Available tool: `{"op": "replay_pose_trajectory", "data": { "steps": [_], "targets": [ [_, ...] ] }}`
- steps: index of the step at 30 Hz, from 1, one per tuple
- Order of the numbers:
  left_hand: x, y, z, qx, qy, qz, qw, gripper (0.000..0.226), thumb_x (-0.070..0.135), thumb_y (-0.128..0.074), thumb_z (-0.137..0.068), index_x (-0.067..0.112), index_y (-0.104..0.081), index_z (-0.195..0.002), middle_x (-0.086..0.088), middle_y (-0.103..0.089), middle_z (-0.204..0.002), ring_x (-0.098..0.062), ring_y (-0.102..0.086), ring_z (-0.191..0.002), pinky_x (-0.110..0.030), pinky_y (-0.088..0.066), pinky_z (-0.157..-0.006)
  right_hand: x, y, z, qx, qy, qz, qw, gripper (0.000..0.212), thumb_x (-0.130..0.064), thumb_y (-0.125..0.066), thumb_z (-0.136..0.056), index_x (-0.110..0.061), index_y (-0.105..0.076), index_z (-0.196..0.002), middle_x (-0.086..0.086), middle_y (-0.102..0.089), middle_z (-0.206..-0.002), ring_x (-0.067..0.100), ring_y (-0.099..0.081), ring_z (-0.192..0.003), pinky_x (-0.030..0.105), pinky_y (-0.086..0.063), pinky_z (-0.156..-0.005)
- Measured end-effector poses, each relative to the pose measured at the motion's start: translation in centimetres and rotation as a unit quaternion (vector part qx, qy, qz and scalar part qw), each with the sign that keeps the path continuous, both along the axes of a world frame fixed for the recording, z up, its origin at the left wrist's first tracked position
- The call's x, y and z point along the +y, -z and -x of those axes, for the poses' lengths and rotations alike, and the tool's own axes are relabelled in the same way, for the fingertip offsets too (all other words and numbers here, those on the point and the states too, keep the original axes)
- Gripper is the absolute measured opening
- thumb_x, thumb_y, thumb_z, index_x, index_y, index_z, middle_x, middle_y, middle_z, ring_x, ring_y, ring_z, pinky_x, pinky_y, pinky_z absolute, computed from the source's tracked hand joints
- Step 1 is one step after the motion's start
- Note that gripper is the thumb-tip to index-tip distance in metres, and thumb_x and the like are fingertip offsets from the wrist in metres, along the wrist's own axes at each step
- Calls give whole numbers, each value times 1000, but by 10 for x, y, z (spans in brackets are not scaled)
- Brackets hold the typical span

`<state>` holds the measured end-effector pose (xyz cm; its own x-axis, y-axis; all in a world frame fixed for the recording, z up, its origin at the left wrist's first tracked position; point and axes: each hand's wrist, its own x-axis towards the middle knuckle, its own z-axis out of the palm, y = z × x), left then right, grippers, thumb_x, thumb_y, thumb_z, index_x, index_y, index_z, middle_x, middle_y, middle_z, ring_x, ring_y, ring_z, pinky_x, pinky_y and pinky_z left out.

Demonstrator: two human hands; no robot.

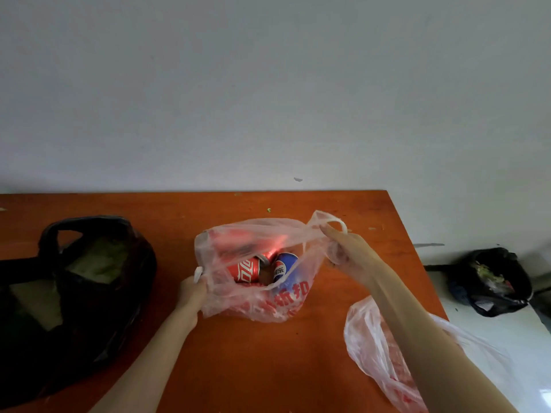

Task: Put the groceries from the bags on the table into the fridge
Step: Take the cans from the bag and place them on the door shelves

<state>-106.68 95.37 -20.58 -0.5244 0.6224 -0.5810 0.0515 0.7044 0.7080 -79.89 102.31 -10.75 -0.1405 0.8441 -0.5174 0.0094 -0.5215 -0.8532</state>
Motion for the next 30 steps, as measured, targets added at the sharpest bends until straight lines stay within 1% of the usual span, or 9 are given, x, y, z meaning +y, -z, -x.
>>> {"op": "replay_pose_trajectory", "data": {
  "steps": [3, 9, 13, 16, 19, 22, 25, 28, 30],
  "targets": [
    [-2, -5, -5, 74, 28, -15, 997, 30, 17, -44, -95, -4, -58, -112, -15, -59, -95, -24, -53, -78, -29, -38, -58, 1, -4, -2, -45, -85, 11, 995, 31, -34, -66, -82, -8, -68, -97, 9, -63, -89, 20, -59, -85, 28, -51, -71],
    [-11, -8, -7, 165, -6, -34, 986, 22, 13, -60, -87, -1, -61, -105, -15, -63, -95, -26, -59, -79, -32, -47, -61, -3, 8, 8, -235, -20, -15, 972, 27, -27, -69, -83, -4, -67, -97, 10, -69, -97, 21, -66, -86, 35, -58, -80],
    [-6, -29, -3, -66, -135, -23, 988, 24, 20, -64, -87, 1, -55, -98, -11, -58, -90, -25, -57, -78, -32, -49, -61, -4, 6, 2, 128, 127, 132, 975, 16, -12, -65, -85, -5, -64, -100, 13, -67, -100, 24, -65, -93, 37, -57, -75],
    [-5, -41, 4, -424, -211, -80, 877, 16, 12, -53, -92, 1, -56, -103, -18, -61, -93, -30, -60, -89, -43, -47, -91, -9, 9, -7, 329, 218, 193, 898, 20, -4, -56, -88, -3, -55, -108, 16, -64, -103, 22, -64, -90, 41, -53, -86],
    [0, -41, 5, -512, -241, -113, 817, 17, 9, -44, -96, 1, -59, -99, -15, -63, -84, -15, -58, -78, -33, -40, -82, -12, 11, -15, 464, 317, 215, 799, 16, 3, -41, -92, 6, -46, -107, 8, -57, -68, 11, -57, -57, 38, -45, -100],
    [-5, -42, -3, -519, -220, -111, 818, 20, 3, -37, -96, -2, -56, -98, -14, -59, -80, -12, -60, -57, -22, -46, -70, -12, 7, -24, 510, 337, 223, 760, 23, 1, -31, -93, 9, -48, -106, -4, -26, -46, 5, -27, -34, 19, -47, -73],
    [-19, -45, 4, -559, -142, -125, 808, 40, -8, -54, -76, 6, -51, -113, -28, -62, -90, -29, -66, -86, -29, -50, -88, -14, -5, -33, 444, 316, 201, 814, 9, 2, -42, -89, -2, -48, -85, -6, -23, -49, 6, -18, -33, 12, -32, -48],
    [-21, -45, 15, -547, -93, -131, 821, 33, -5, -66, -60, 14, -42, -72, 1, -45, -50, -8, -47, -41, -19, -45, -43, -16, -8, -41, 425, 243, 171, 855, 32, -3, -65, -73, -12, -37, -62, -5, -25, -42, 7, -19, -28, 13, -28, -36],
    [-19, -44, 16, -537, -101, -107, 830, 27, 0, -56, -64, 16, -34, -62, 4, -33, -44, -7, -33, -34, -17, -34, -42, -17, -7, -39, 427, 194, 154, 870, 51, -1, -88, -47, -13, -40, -58, -5, -26, -40, 8, -21, -27, 18, -29, -30]
  ]
}}
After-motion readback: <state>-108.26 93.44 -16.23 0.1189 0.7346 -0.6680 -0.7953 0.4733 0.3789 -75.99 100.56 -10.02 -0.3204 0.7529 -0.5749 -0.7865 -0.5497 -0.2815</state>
